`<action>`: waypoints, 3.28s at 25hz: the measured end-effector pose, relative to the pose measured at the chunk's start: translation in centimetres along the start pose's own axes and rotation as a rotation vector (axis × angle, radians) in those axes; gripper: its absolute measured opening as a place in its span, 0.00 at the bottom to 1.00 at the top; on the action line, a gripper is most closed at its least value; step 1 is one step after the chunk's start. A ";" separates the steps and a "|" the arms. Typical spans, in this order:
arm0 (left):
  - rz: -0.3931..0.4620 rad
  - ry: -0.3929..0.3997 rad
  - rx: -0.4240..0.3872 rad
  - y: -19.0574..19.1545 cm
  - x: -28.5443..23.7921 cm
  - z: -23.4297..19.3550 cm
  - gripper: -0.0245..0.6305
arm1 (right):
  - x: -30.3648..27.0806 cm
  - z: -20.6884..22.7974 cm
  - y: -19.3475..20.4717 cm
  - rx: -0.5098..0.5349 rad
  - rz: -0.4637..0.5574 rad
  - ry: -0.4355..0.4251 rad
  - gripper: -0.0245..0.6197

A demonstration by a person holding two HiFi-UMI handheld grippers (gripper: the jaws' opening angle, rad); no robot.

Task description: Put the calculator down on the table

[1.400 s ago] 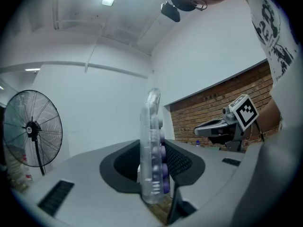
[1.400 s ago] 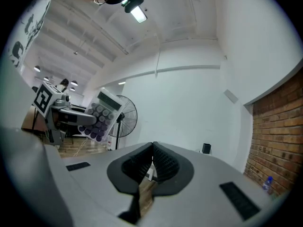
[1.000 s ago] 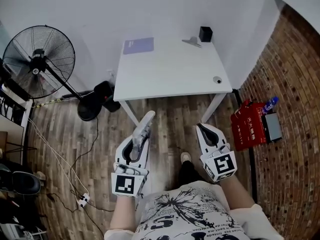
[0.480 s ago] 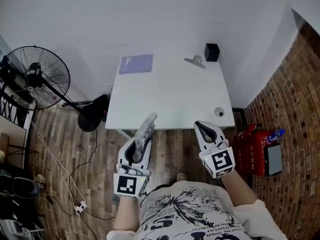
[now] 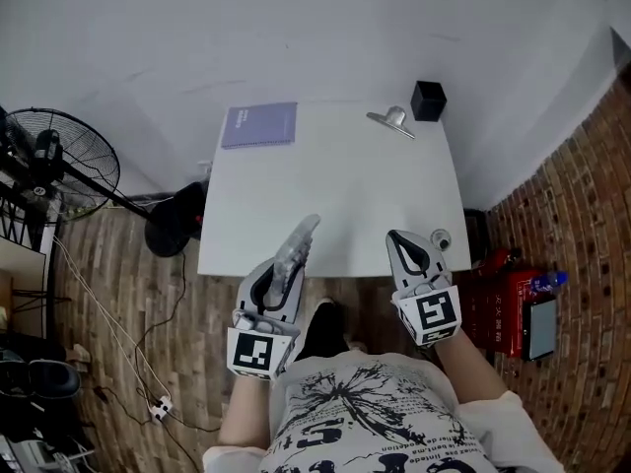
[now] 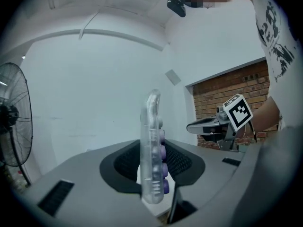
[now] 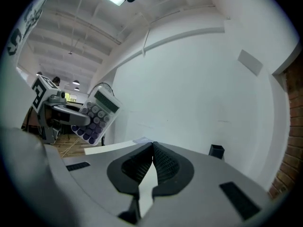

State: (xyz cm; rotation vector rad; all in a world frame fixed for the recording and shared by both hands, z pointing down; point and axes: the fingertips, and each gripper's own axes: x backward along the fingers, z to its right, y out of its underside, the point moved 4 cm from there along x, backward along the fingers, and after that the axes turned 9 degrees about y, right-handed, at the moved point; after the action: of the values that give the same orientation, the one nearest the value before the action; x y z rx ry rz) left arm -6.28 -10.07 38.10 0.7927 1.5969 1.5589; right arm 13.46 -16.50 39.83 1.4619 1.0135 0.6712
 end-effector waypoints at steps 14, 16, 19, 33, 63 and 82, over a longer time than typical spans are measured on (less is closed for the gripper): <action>-0.241 0.155 0.077 8.8 -12.3 -11.1 0.25 | -14.4 1.7 3.6 -0.064 -0.116 0.056 0.06; -0.274 0.165 0.122 11.0 -13.6 -12.0 0.25 | -15.6 1.5 4.8 -0.070 -0.144 0.053 0.06; -0.320 0.172 0.214 13.9 -15.2 -13.3 0.26 | -17.1 1.2 6.2 -0.080 -0.178 0.048 0.06; -0.391 0.153 0.476 19.9 -19.7 -16.1 0.26 | -21.9 2.1 9.1 -0.124 -0.233 0.072 0.06; -0.546 -0.026 0.416 21.5 -16.9 -20.5 0.39 | -22.9 -0.5 8.7 -0.106 -0.273 0.030 0.06; -0.089 0.067 0.088 0.2 -11.1 -13.8 0.10 | -13.4 0.1 -0.2 -0.015 -0.065 -0.008 0.06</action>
State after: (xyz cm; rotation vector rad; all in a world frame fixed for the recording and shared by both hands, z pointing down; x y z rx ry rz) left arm -12.24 -26.75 38.93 0.7126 1.7353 1.4739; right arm 7.39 -28.28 41.54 1.4115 1.0435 0.6243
